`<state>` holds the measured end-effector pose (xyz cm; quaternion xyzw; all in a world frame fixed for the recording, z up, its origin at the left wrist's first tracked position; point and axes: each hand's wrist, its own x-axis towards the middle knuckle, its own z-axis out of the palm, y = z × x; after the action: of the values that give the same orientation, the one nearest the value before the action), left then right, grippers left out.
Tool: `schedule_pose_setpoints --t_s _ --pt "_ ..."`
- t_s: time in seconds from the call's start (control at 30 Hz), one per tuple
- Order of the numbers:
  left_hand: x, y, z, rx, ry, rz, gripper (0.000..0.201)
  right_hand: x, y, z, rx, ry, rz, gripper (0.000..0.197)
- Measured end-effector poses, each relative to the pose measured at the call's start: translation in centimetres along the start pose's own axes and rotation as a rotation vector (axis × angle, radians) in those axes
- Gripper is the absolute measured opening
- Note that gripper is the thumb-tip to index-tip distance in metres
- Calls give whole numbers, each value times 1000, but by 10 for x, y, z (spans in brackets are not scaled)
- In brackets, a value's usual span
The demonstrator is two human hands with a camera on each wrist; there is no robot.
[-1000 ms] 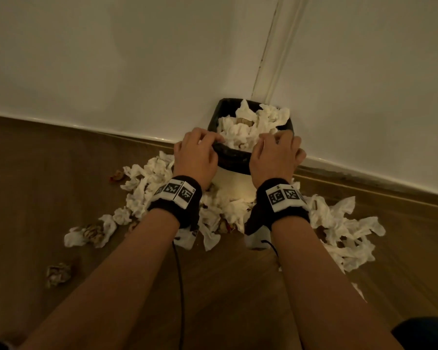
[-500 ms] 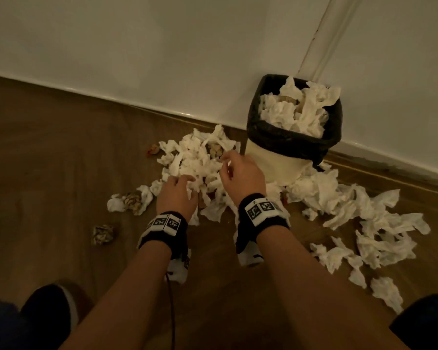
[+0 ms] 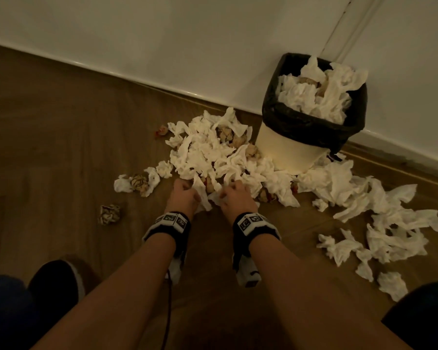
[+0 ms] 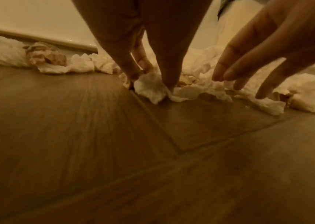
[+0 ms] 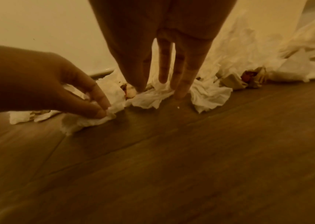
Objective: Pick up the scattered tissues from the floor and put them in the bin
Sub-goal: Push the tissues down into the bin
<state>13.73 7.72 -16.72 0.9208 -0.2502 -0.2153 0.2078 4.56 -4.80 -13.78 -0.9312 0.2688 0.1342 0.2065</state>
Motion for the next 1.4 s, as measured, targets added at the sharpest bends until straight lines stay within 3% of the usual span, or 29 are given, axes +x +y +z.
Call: schedule_pose_setpoints --t_s 0.13,0.27,0.43,0.5,0.57,0.73,0.83,0.93,1.0,1.13,1.23,1.33,1.4 --pt "-4 -4 2 -197 84 28 39 2 2 5 38 -1 19 50" --pt "-12 -4 1 -290 143 75 45 4 3 12 -15 -57 75 61" --pt "-15 -5 5 -19 225 -62 59 7 2 15 -10 -42 69 41" --pt "-16 -3 7 98 198 -149 66 11 -1 11 -51 -59 74 29" --pt "-15 -1 10 154 153 -182 59 15 -3 5 -9 -118 112 27" --pt "-6 1 10 99 -12 -89 29 12 -2 -2 305 -83 179 30" --pt "0 6 6 61 -76 -93 29 13 4 -1 637 -91 274 29" --pt "1 8 -1 -59 -115 -100 44 19 12 -3 902 -108 343 34" --pt "-2 9 -6 -178 -105 -98 48 19 13 -8 1103 -139 397 37" --pt "-2 18 -21 -424 28 -211 32 13 11 -27 1579 -132 570 32" --pt "1 31 -36 -581 67 -230 32 4 6 -49 1878 -140 514 18" --pt "3 45 -53 -492 124 -133 42 -2 0 -74 1917 -127 404 22" --pt "8 54 -65 -395 174 -19 27 -5 -5 -93 1934 -114 317 23"
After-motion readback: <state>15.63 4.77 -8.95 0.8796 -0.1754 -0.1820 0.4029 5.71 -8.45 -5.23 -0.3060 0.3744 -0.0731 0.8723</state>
